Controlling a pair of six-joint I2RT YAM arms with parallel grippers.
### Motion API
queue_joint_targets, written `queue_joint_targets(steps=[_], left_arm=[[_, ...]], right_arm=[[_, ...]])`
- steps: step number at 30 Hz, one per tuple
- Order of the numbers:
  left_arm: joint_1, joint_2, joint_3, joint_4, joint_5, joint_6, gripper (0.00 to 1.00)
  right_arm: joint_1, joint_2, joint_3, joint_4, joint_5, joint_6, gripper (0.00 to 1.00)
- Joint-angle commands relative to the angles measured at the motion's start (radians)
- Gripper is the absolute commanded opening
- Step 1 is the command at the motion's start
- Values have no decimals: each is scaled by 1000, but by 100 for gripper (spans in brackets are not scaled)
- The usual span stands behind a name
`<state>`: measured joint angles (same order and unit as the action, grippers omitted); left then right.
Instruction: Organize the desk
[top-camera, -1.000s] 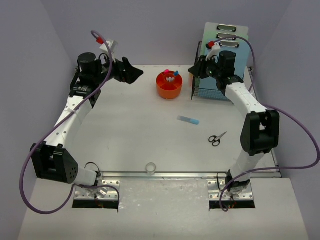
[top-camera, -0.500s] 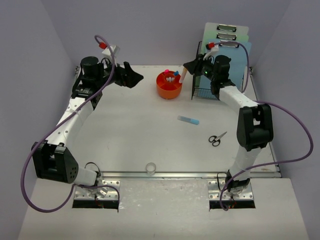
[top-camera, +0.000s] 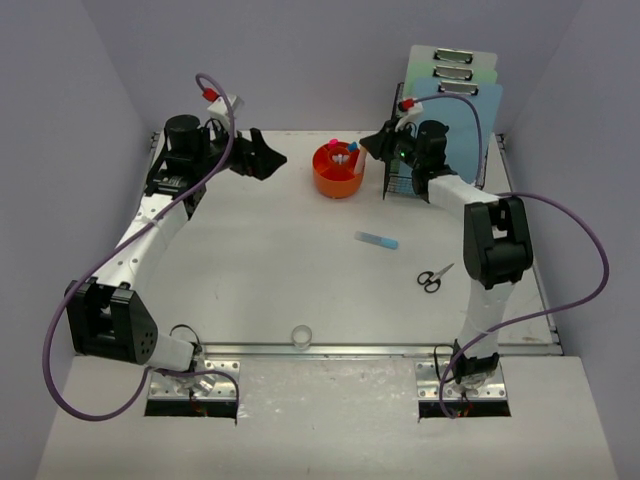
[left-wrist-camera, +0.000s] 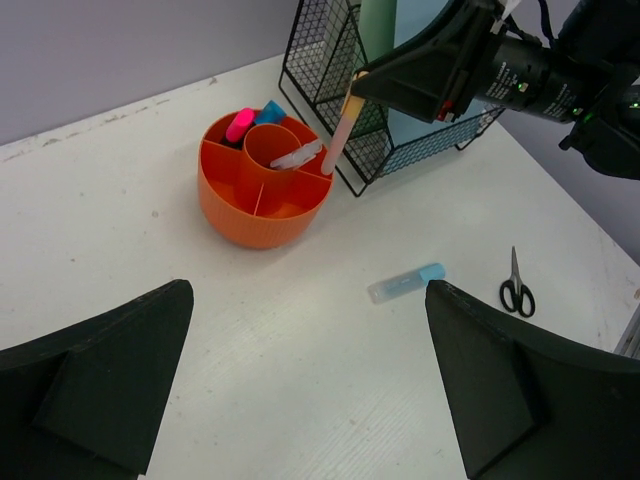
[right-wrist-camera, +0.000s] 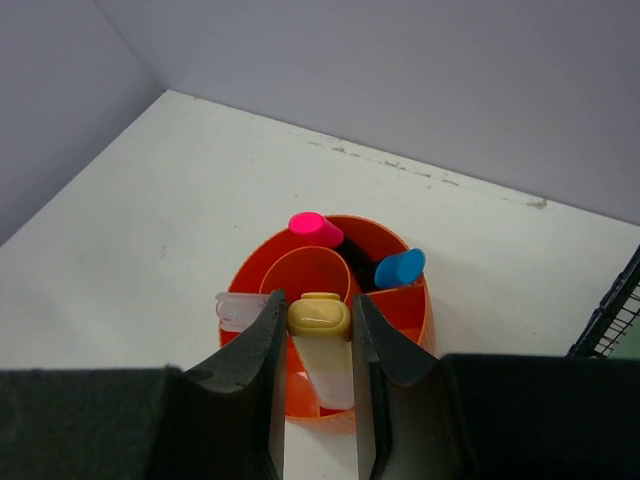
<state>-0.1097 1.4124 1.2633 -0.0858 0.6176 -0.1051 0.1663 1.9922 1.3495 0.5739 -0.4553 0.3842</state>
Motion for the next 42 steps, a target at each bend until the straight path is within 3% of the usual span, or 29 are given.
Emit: queue_joint_targets(steps=[1,2,3,4,9,14,17,21,24,25,29,35,42], left_arm=[[11,-1,4,10,2,51,100],[11,-1,7,7,2,55,100],[10,-1,7,4,1,75,100],[8,-1,7,-1,1,89,100],[-13,14,22,-42,-7,186,100],[-39,11,27,-47,7,219,100],[-120,19,62,-115,-34,343,99],[-358,128,212,-368,-112,648,95],[-502,279,371,-566,-160,784,88],[-528,325,419,-611,-158,804,87],[-597,558,677,-691,-86,785,77],[-639,778,820,-573,-32,741,75],[-663,1022,992,-520,-87,719,76]], right_arm=[[19,15,42,82,-23,-70,12],[19,19,43,79,-25,-73,15],[20,23,50,74,-37,-74,36],[22,25,55,57,-43,-74,47],[24,-3,77,7,-57,-84,64],[16,-115,39,-53,-94,-159,65],[-2,-200,-4,-118,-119,-186,66],[-54,-302,15,-352,-103,-191,71],[-150,-362,47,-617,-89,-150,74],[-162,-381,42,-627,-89,-140,75],[-277,-530,-74,-796,-55,-179,85],[-424,-744,-264,-903,65,-156,88],[-530,-844,-374,-990,14,-145,88]])
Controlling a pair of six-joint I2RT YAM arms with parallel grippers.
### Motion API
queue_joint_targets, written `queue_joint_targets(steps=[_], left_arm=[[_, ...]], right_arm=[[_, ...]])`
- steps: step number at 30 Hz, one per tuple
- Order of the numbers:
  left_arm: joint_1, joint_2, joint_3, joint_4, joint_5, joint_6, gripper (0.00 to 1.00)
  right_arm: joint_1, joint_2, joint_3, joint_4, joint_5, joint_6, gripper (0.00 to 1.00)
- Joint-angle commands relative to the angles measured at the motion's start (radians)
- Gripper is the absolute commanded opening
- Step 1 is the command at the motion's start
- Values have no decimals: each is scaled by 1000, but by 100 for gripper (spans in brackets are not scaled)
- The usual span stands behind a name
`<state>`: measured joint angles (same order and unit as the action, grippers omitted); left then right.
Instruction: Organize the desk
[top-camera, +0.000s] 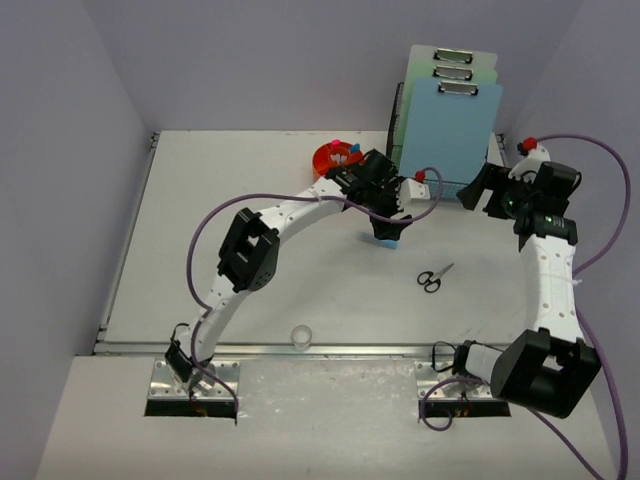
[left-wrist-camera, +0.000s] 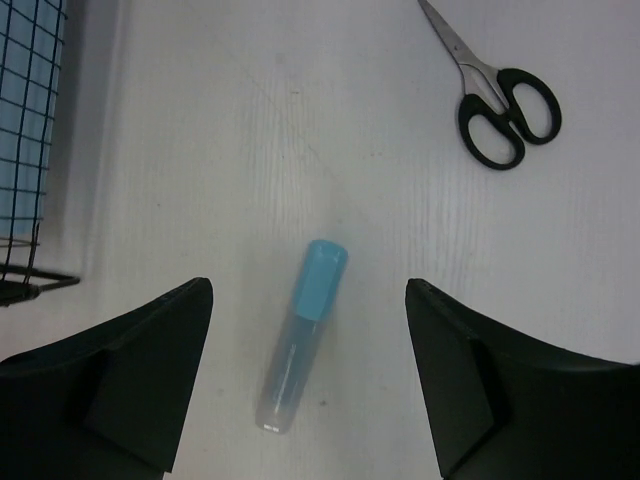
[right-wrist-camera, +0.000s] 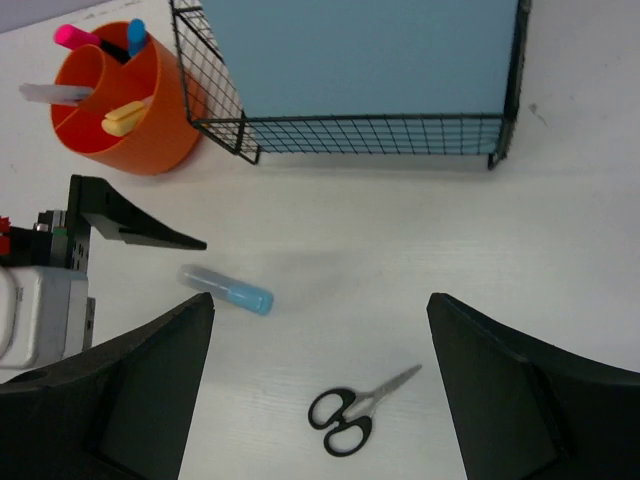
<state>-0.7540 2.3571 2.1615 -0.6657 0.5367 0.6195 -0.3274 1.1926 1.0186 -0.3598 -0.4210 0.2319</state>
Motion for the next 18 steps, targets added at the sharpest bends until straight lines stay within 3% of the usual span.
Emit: queue_joint_targets(steps=[1,11,18], left_arm=[[-19,91,99,68,-19,-6,76],[-19,167,83,62,-49,39,74],[-20,193,84,-38,-89,110,52]], right_arm=[[-44,-51,-52,-57,-26,2,88],[-67,-47,-58,-74,-85,-10,87],[-73,-35,-47,-77,-111,-10,85]])
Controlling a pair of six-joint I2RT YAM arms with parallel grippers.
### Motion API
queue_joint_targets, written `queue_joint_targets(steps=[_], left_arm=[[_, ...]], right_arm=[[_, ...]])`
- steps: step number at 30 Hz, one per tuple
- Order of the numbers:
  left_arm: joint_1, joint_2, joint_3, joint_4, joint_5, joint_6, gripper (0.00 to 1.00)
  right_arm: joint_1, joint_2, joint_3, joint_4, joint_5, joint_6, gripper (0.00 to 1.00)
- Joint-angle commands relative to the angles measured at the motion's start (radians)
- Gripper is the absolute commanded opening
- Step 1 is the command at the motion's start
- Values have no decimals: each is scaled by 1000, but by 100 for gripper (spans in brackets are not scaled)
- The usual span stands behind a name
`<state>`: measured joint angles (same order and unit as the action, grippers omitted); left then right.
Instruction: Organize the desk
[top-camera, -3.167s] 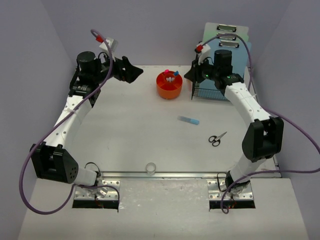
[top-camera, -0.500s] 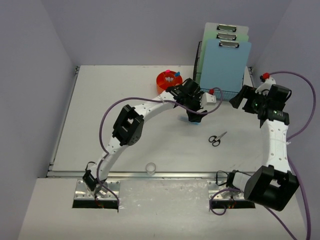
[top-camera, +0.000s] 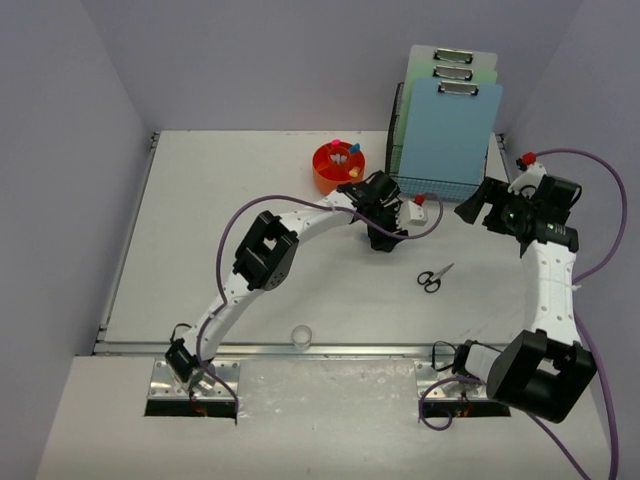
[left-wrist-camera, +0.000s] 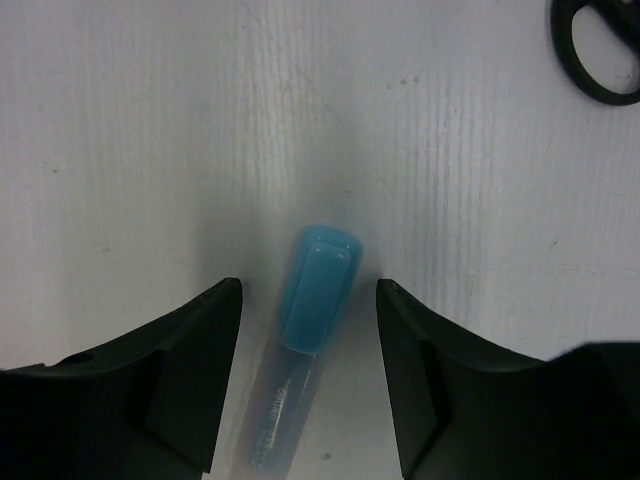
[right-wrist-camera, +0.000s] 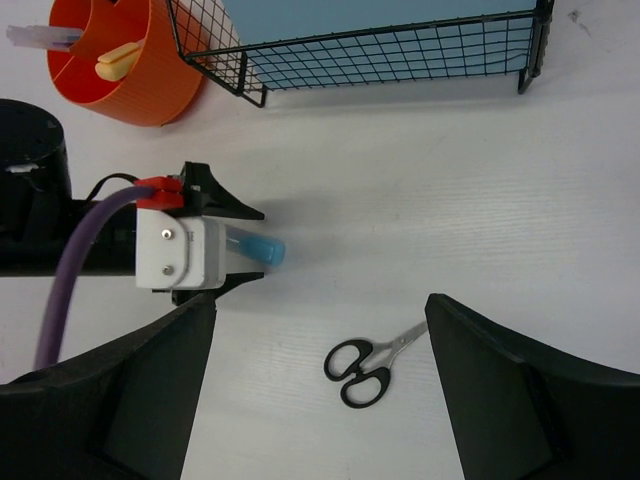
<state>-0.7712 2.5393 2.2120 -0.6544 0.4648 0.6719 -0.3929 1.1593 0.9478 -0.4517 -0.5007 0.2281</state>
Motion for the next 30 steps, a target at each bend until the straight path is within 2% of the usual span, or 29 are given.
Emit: queue_joint_targets(steps=[1,4,10,13,18,21,23,25,27,28,30], left_arm=[[-5,12,34,-55,-27,61,51],[-14,17,37,-63,-62,77,46],[-65,8,7,-130,-163,186,16],[-69,-58,-96,-131,-198,233,2],[-54,-178,-205,-69,-216,248,0],[-13,-296,-232,26,-127,111,0],[42,-383,-277,153,-16,21,0],[102,-452,-358,328,75,-135,0],[130,-543,-422,439,92,-259,0],[154,-607,-498,561,94,-314,0],[158,-666,-571,644,77,-343,0]], right_arm=[[-7,1,25,17,-33,-3,85],[-9,5,27,18,-40,1,85],[-11,4,20,18,-48,-7,83],[-11,3,23,14,-50,-16,83],[-12,9,19,24,-58,-9,83],[-12,11,8,34,-96,2,82],[-12,8,-7,58,-147,8,81],[-11,-4,-24,107,-200,21,78],[-11,-7,-37,134,-258,56,76],[-11,-7,-38,159,-290,86,75],[-10,0,-38,196,-375,182,74]])
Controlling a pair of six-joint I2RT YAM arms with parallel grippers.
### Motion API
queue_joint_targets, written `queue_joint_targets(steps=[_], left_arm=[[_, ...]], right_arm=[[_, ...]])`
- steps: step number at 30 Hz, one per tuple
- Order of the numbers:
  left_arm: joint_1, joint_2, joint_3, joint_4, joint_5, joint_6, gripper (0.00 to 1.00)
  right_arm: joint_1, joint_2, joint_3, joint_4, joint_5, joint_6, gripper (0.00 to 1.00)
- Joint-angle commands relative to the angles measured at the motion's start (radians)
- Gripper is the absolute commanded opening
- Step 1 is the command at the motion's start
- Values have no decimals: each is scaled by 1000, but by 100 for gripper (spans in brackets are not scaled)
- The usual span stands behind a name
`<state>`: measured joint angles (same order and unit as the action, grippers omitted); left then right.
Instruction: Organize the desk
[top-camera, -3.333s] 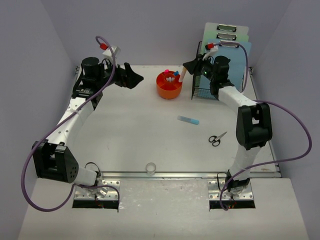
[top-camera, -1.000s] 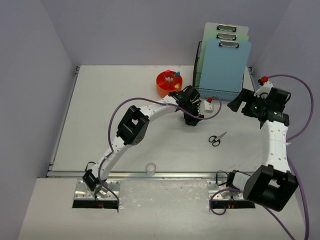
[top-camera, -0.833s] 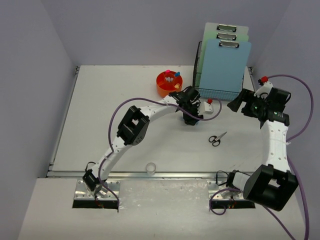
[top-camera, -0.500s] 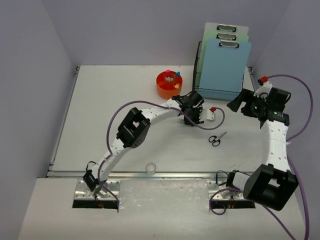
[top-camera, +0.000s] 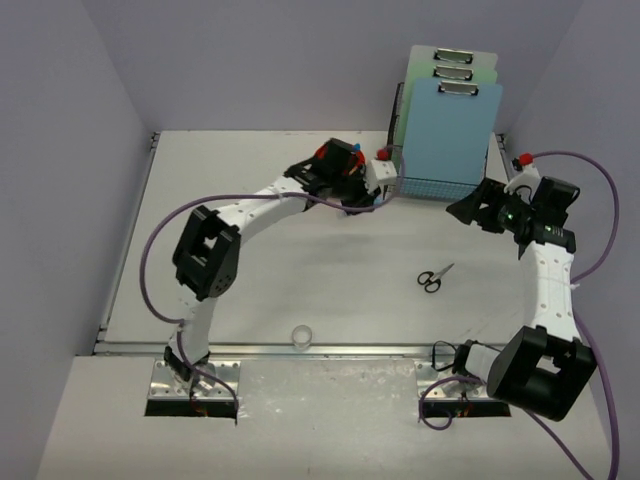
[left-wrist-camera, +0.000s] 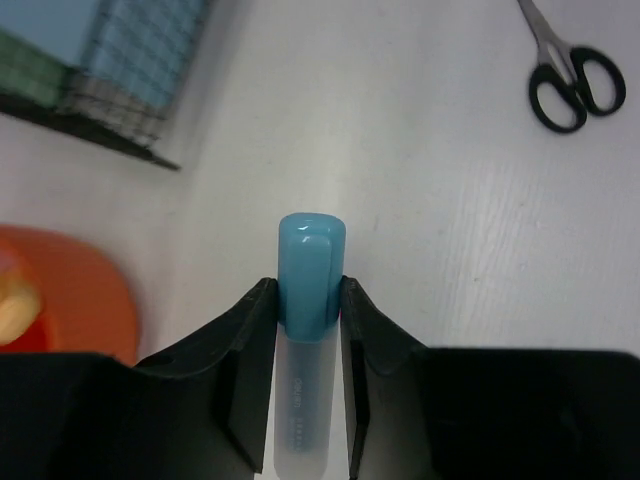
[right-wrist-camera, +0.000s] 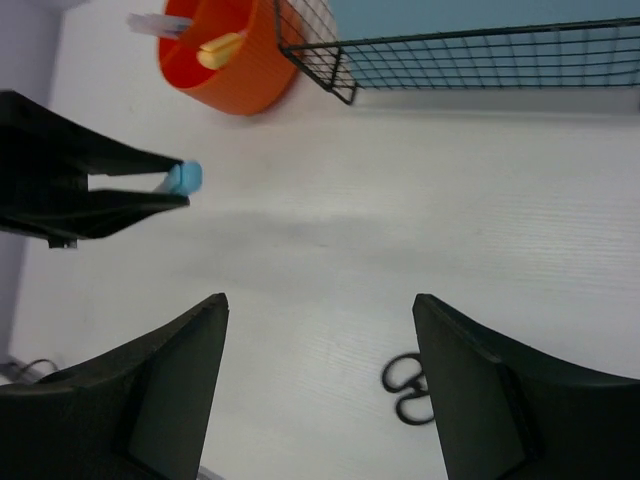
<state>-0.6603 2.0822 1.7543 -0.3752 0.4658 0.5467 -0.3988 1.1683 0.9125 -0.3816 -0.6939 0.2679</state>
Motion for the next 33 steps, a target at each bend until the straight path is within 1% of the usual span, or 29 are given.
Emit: queue_joint_targets(steps=[1,3,5,7,10,12,16,19,20,21,24,28,33], left_arm=[[48,-242,-159,422,63,-223,0],[48,-260,-178,434,50,-223,0],[48,-276,-186,416,37,-224,0],[48,-285,-207,416,37,-213,0],[48,-290,-218,406,37,-201,0],[47,-299,-231,400,41,-191,0],[46,-313,-249,385,57,-173,0],[34,-327,-257,377,66,-155,0],[30,-329,-262,342,67,-149,0],[27,-332,-263,340,68,-143,0],[11,-335,-267,315,80,-116,0],[-14,-333,-269,290,78,-77,0],[-24,-330,-268,285,72,-70,0]], right_arm=[[0,-4,-7,157,-198,176,74],[11,6,-15,209,-232,261,74],[56,34,-14,267,-246,380,73],[125,50,-6,282,-228,441,74],[199,78,8,316,-203,491,74],[270,121,25,332,-170,537,74],[317,189,70,357,-140,582,74],[351,234,112,355,-107,576,73],[359,242,121,349,-93,569,72],[365,251,122,346,-79,560,71],[402,291,168,327,-52,535,66],[451,319,193,307,-29,494,65],[491,326,198,279,-11,451,63]])
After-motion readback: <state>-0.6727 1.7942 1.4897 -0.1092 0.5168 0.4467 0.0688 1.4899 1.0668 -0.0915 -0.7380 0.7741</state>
